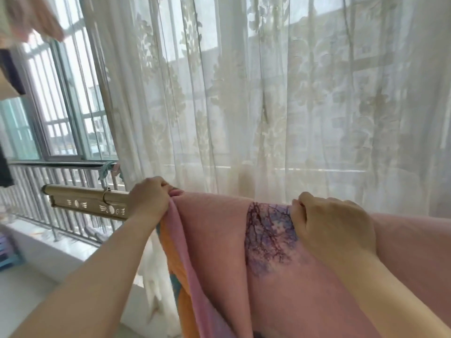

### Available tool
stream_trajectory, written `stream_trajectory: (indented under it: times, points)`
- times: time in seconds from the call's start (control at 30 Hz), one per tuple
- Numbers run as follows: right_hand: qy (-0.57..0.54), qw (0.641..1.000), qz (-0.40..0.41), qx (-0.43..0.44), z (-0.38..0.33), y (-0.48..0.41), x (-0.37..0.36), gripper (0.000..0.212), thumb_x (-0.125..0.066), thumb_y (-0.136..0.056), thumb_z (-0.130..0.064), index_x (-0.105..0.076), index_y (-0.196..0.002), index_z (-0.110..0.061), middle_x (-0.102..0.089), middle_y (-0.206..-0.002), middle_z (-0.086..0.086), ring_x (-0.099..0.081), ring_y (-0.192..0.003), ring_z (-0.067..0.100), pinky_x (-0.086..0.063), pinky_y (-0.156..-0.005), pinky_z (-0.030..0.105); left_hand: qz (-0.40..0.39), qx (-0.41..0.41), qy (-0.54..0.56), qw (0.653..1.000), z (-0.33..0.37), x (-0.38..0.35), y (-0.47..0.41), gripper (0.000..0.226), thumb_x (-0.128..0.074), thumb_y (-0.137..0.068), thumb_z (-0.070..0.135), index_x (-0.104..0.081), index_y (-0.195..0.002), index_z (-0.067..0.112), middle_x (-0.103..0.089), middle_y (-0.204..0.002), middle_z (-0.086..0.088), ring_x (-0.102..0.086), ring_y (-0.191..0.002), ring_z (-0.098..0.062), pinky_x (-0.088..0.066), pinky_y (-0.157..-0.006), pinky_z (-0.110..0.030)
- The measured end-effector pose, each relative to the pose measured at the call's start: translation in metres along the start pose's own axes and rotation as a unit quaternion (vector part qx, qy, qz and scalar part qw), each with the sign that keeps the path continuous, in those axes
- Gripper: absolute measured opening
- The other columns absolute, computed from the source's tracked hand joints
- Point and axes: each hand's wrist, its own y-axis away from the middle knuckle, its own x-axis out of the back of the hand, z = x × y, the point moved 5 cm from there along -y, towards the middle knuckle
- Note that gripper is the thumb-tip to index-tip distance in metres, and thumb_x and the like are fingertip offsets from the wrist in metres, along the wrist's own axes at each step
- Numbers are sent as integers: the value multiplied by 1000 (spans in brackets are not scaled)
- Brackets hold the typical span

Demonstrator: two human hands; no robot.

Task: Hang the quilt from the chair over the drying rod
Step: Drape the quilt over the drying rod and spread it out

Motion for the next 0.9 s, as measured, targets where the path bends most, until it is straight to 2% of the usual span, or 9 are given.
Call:
stream_trajectory:
  times: [0.13, 0.27, 0.33, 0.4, 0.5, 0.6, 0.7, 0.77, 0.9]
  points:
    - [26, 999, -43, 5, -6, -9, -12, 36, -37, -93, -31, -44, -61, -17, -41, -47, -3, -28, -39, 17, -21, -48, 27, 11, -41, -23, 999, 11, -9, 0, 20, -55, -91, 25, -72, -94, 17, -67, -103, -12, -57, -101, -34, -43, -78, -36]
    - [-32, 998, -49, 36, -44, -14, -25, 26, -48, -89, -26, -58, -68, -15, -54, -54, -1, -35, -47, 20, -27, -52, 29, 28, -54, -34, 998, 21, -20, 6, 21, -52, -93, 24, -70, -98, 14, -63, -105, -13, -54, -102, -34, -42, -79, -38]
    - [-43, 997, -52, 40, -58, -18, -32, 18, -53, -84, -20, -55, -68, -13, -52, -53, -1, -34, -46, 19, -26, -51, 29, 28, -70, -55, 996, 27, -19, 9, 21, -52, -93, 26, -68, -101, 15, -62, -107, -10, -52, -106, -30, -42, -82, -39]
    - [-39, 997, -57, 33, -65, -22, -35, 16, -57, -79, -14, -52, -64, -13, -49, -49, 0, -32, -41, 18, -24, -48, 27, 34, -130, -13, 991, 43, -19, 15, 22, -55, -92, 29, -66, -106, 16, -62, -112, -5, -51, -110, -26, -43, -88, -38]
    - [-36, 997, -53, 34, -68, -22, -36, 17, -61, -75, -12, -51, -62, -11, -50, -46, 2, -36, -37, 21, -23, -47, 26, -68, -235, 138, 960, 69, -33, 30, 21, -54, -93, 32, -69, -104, 20, -68, -106, 3, -60, -102, -17, -47, -92, -38]
    - [-30, 998, -56, 19, -70, -23, -37, 17, -57, -80, -15, -52, -63, -11, -52, -48, 2, -32, -40, 20, -26, -48, 26, -177, -231, 212, 933, 64, -51, 32, 29, -47, -97, 38, -70, -98, 20, -71, -96, 5, -63, -94, -14, -48, -90, -38]
    - [-14, 998, -58, -3, -69, -23, -38, 21, -50, -84, -18, -53, -64, -13, -53, -49, 1, -32, -40, 20, -27, -48, 26, -120, -301, 129, 937, 52, -54, 29, 37, -34, -101, 40, -61, -86, 20, -68, -93, 2, -59, -90, -17, -40, -81, -33]
    - [2, 997, -72, -12, -67, -22, -34, 25, -45, -87, -21, -54, -65, -15, -52, -48, -1, -32, -38, 19, -20, -45, 24, -90, -320, 89, 939, 38, -54, 24, 39, -27, -100, 42, -53, -79, 23, -67, -92, -1, -57, -87, -20, -32, -75, -31]
    - [37, 994, -91, -36, -61, -21, -26, 31, -29, -92, -29, -51, -73, -20, -48, -51, -7, -41, -42, 15, -18, -41, 24, -52, -292, 83, 951, -6, -50, -5, 74, -8, -85, 58, -67, -90, 14, -71, -98, -4, -61, -93, -25, -40, -83, -36]
